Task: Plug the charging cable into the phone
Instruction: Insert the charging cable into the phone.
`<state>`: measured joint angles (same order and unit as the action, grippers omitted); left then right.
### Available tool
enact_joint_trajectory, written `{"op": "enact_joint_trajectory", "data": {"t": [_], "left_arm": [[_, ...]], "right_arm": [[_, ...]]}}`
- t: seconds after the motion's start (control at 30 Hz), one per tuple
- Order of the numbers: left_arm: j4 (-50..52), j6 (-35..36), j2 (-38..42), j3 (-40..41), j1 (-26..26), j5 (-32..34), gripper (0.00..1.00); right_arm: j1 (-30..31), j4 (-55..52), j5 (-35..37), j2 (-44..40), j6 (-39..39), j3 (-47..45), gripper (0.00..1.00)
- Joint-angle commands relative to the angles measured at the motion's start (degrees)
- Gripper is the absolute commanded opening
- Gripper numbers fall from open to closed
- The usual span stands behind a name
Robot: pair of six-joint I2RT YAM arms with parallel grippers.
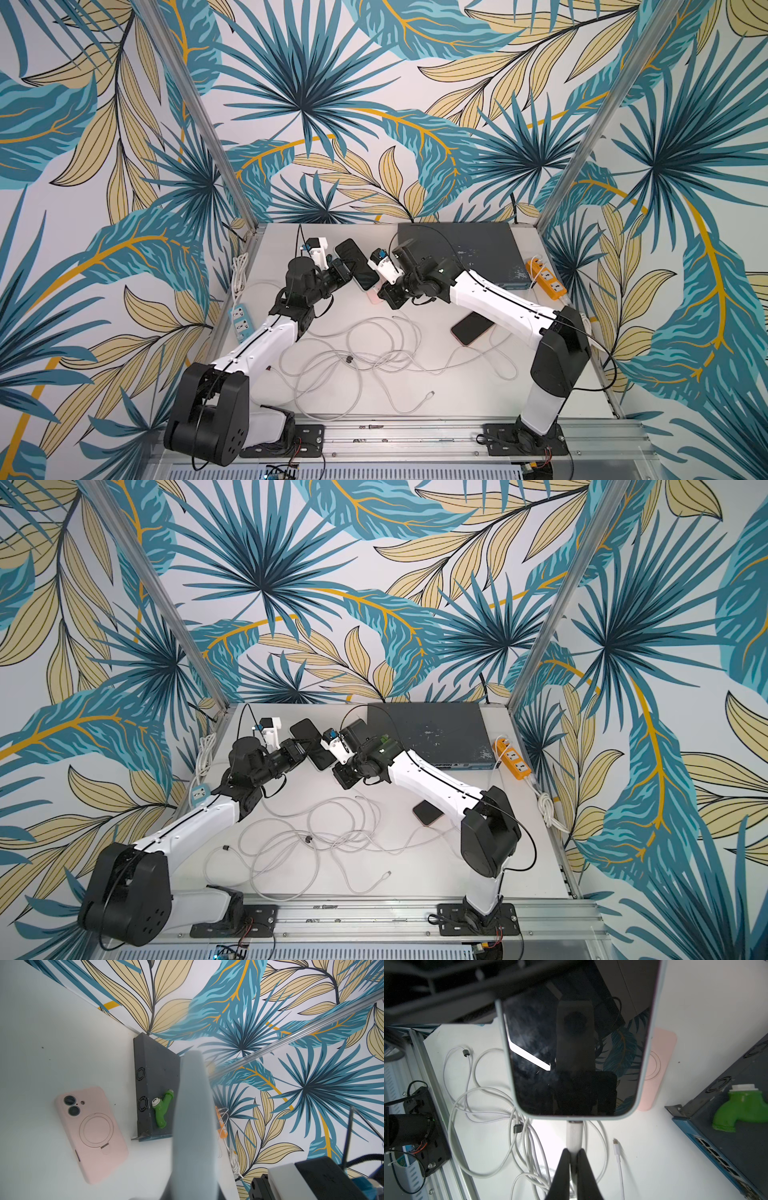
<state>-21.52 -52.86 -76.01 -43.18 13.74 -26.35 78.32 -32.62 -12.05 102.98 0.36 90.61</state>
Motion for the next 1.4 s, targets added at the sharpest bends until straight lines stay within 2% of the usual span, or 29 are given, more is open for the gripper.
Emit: {"op": "enact_joint_trajectory", "data": {"t": [0.0,0.2,0.47,0.67,1.2,1.37], "left_arm": [[10.0,2.4,-0.8,1.9,3.5,-9.3,0.0],[6.8,0.4,-1.5,2.2,5.1,-8.3,0.0],[9.5,2.1,-3.2,0.8,5.9,-9.5,0.0],[10.0,2.8,-4.2,0.6,6.7,-10.7,0.0],[6.7,-0.2,-4.2,2.4,8.6,-9.5,0.0],[9.5,2.3,-4.5,1.8,9.6,-8.5,0.0]], "right_arm": [[-0.6,18.3,0.0,-3.9,-1.2,2.8,0.0],[-0.6,19.4,-1.3,-2.6,1.5,4.0,0.0],[-1.1,18.9,0.8,-4.4,-3.0,3.7,0.0],[-1.5,19.4,0.4,-4.1,-2.8,4.0,0.0],[-2.2,29.1,8.2,-5.8,-0.6,2.2,0.0],[-2.6,28.2,4.9,-5.2,-0.8,4.6,0.0]]}}
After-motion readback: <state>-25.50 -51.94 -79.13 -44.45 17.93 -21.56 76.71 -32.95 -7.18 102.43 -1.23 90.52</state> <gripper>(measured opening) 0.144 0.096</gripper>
